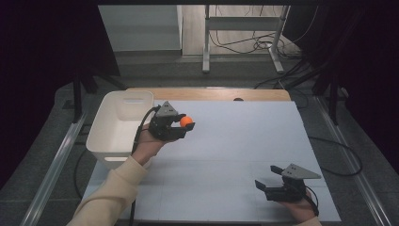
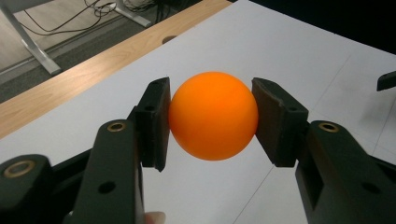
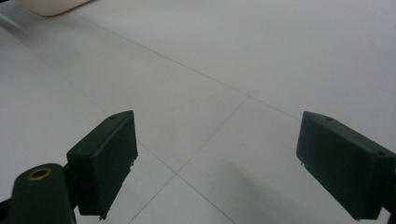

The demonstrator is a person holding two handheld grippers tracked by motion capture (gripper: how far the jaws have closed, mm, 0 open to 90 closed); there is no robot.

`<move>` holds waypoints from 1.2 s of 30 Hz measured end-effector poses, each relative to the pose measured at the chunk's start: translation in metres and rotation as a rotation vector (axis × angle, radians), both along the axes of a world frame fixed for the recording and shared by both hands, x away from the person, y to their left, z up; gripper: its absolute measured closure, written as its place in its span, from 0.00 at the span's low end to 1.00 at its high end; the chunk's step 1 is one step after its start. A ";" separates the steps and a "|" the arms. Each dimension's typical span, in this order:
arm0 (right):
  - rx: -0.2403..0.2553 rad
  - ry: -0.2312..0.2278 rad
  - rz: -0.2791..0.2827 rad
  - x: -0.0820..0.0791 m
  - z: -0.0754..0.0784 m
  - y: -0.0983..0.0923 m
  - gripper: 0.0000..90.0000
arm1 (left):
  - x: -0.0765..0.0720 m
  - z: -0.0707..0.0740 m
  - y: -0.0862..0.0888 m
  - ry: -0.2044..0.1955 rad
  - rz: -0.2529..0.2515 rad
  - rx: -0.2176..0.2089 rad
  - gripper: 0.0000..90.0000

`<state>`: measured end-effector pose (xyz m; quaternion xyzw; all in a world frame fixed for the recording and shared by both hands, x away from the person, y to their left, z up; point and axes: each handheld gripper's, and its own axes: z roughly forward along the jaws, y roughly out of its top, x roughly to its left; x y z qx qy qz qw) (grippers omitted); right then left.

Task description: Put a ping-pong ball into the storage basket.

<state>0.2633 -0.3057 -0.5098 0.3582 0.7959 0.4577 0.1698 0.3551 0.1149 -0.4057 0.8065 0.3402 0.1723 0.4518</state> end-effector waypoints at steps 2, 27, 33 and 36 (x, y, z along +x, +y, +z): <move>0.000 -0.001 0.000 0.000 0.000 0.000 0.14 | 0.000 0.001 0.001 0.000 0.003 -0.002 0.55; 0.003 -0.002 -0.002 0.000 0.001 0.000 0.14 | -0.005 0.022 0.031 -0.047 0.066 -0.033 0.55; 0.003 -0.004 -0.001 0.000 0.001 0.001 0.14 | -0.007 0.027 0.040 -0.058 0.086 -0.043 0.55; 0.003 -0.003 -0.001 0.000 0.001 0.000 0.14 | -0.007 0.029 0.046 -0.063 0.098 -0.049 0.55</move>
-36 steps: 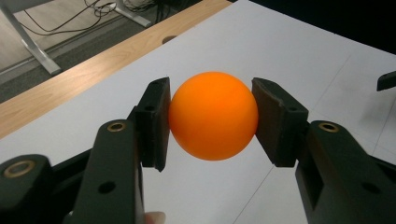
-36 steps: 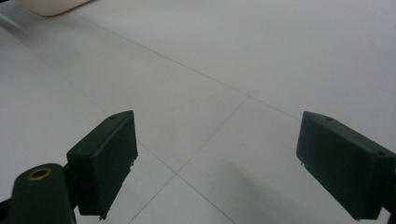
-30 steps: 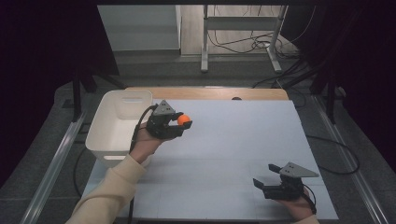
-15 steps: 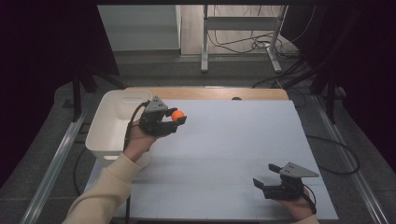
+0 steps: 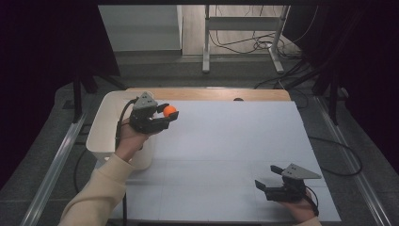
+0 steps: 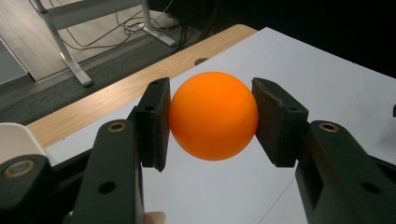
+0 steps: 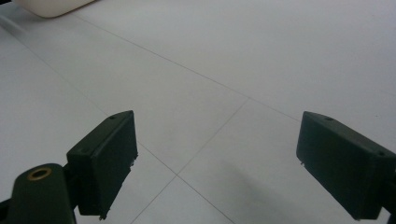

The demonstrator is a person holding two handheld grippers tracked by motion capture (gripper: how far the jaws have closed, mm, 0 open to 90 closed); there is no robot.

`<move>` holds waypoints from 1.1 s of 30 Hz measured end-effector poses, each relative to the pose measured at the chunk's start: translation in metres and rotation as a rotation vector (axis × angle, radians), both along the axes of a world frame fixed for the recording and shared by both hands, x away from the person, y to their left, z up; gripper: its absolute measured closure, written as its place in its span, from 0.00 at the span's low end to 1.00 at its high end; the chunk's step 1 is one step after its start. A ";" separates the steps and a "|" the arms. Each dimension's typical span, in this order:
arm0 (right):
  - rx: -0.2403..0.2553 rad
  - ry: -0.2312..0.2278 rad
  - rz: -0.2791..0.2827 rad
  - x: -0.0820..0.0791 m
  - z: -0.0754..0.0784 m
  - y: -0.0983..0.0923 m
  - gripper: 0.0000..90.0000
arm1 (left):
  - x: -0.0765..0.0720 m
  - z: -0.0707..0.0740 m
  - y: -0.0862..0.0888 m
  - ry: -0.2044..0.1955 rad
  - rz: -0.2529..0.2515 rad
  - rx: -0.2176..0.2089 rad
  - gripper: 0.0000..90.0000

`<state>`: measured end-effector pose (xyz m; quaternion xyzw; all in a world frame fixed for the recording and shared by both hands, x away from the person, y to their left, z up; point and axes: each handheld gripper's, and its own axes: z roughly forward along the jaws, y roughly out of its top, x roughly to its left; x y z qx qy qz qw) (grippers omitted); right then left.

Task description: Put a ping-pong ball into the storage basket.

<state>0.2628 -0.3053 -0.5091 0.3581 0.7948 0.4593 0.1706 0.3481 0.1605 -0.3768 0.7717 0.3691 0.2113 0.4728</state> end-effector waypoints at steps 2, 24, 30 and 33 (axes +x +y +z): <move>0.000 0.000 0.000 0.000 0.000 0.000 0.14 | 0.000 0.001 0.003 -0.002 0.008 -0.004 0.55; -0.001 0.000 -0.002 0.000 0.000 0.000 0.14 | 0.004 0.005 0.033 0.007 0.096 -0.029 0.55; -0.001 0.001 -0.003 0.000 0.000 0.000 0.14 | 0.005 0.005 0.043 0.011 0.128 -0.032 0.55; -0.001 0.001 -0.003 0.000 0.000 0.000 0.14 | 0.006 0.005 0.049 0.014 0.142 -0.030 0.55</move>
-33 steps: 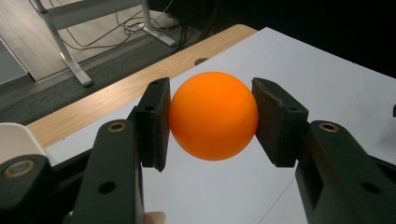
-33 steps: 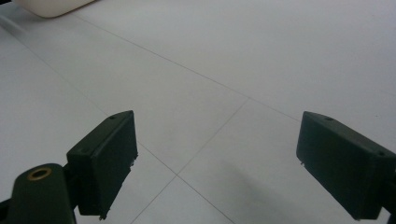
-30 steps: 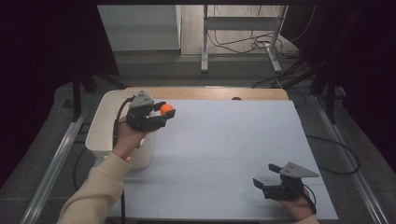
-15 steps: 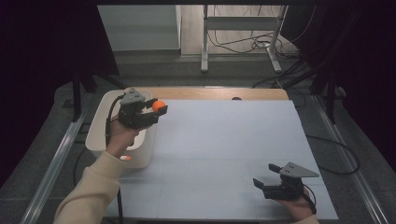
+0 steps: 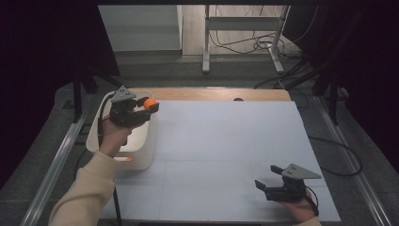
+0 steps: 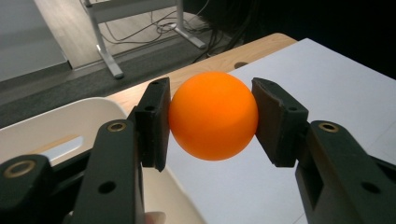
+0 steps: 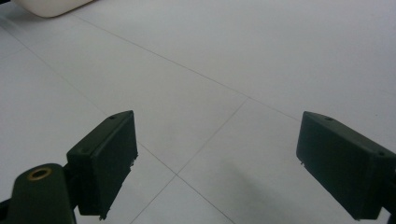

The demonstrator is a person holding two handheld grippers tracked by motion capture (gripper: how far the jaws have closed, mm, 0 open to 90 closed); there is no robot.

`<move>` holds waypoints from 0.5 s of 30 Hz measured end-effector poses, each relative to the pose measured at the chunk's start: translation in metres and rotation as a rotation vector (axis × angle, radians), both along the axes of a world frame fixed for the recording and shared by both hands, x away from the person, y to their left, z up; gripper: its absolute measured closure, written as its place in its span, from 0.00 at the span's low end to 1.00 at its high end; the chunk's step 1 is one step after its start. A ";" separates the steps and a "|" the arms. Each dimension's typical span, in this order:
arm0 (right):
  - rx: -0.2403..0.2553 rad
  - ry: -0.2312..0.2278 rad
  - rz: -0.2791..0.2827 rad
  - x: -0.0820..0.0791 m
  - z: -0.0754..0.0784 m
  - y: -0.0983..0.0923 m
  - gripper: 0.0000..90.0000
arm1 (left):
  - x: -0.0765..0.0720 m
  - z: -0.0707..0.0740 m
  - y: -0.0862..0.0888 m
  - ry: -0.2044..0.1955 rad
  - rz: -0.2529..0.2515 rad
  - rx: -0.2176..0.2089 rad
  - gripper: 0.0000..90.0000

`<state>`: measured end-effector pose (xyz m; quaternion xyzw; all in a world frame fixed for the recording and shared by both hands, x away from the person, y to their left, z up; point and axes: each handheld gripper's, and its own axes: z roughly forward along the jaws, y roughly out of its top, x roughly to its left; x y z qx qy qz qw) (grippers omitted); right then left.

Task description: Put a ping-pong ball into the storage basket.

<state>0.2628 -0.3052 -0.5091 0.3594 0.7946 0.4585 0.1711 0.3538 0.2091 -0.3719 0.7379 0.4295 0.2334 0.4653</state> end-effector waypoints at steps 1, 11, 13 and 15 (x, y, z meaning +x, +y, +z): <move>0.000 0.000 0.000 0.000 0.000 0.000 0.14 | 0.000 0.000 0.002 0.003 0.008 -0.002 0.55; -0.001 0.001 -0.001 0.000 0.000 0.000 0.14 | 0.003 -0.004 0.022 0.018 0.069 0.000 0.55; -0.002 0.002 -0.002 0.000 0.000 0.000 0.14 | 0.005 -0.006 0.027 0.024 0.084 0.000 0.55; -0.002 0.002 -0.003 0.000 0.000 0.000 0.14 | 0.005 -0.006 0.029 0.025 0.090 0.000 0.55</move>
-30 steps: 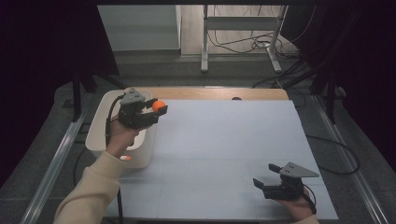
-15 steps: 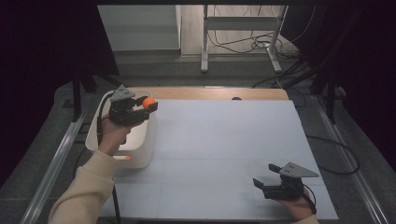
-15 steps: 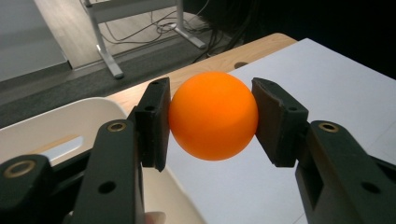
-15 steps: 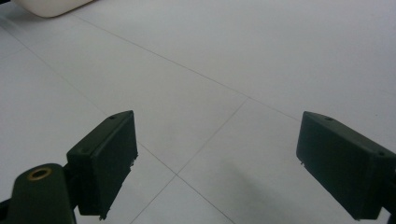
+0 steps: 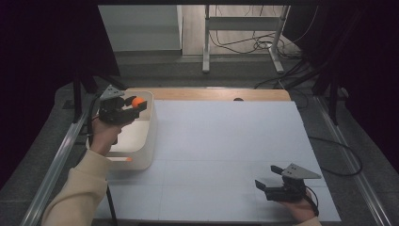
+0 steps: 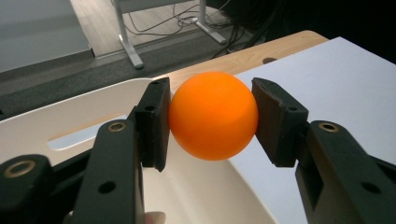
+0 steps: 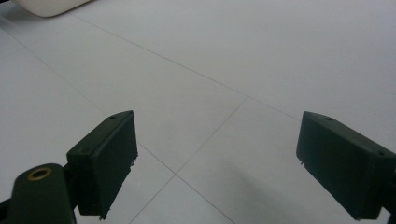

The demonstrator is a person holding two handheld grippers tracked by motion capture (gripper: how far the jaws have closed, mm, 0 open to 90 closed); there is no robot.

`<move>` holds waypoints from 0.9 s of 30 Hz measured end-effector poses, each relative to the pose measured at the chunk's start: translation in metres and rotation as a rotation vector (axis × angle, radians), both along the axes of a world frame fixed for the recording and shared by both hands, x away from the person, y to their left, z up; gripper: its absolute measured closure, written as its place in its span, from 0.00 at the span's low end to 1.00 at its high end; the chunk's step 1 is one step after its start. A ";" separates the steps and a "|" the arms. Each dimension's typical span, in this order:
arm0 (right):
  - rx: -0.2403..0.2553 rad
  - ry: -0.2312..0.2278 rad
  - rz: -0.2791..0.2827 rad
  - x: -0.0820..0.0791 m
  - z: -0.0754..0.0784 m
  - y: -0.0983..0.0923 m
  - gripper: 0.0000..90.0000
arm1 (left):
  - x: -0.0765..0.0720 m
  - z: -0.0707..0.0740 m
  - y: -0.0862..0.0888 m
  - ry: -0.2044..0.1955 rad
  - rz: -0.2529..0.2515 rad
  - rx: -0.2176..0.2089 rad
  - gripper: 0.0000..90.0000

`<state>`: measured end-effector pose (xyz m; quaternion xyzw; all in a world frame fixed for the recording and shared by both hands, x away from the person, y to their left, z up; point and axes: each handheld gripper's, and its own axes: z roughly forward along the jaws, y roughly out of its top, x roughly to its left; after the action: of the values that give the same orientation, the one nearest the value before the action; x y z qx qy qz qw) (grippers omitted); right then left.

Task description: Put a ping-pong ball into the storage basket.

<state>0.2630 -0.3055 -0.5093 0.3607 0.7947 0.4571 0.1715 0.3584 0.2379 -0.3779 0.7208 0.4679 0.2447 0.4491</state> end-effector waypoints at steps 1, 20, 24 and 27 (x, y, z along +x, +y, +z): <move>0.000 0.000 0.000 0.000 0.000 0.000 0.14 | 0.000 -0.001 0.002 0.000 0.007 0.001 0.55; 0.000 -0.002 0.000 0.000 0.000 0.000 0.14 | 0.010 -0.013 0.021 0.045 0.074 0.009 0.55; 0.000 -0.003 -0.001 0.000 0.000 0.000 0.14 | 0.015 -0.017 0.020 0.064 0.077 0.015 0.55; 0.004 -0.006 -0.003 0.000 0.001 -0.001 0.14 | 0.018 -0.019 0.020 0.076 0.081 0.020 0.55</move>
<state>0.2627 -0.3061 -0.5087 0.3611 0.7926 0.4596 0.1737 0.3766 0.2578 -0.3969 0.7144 0.5110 0.2397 0.4136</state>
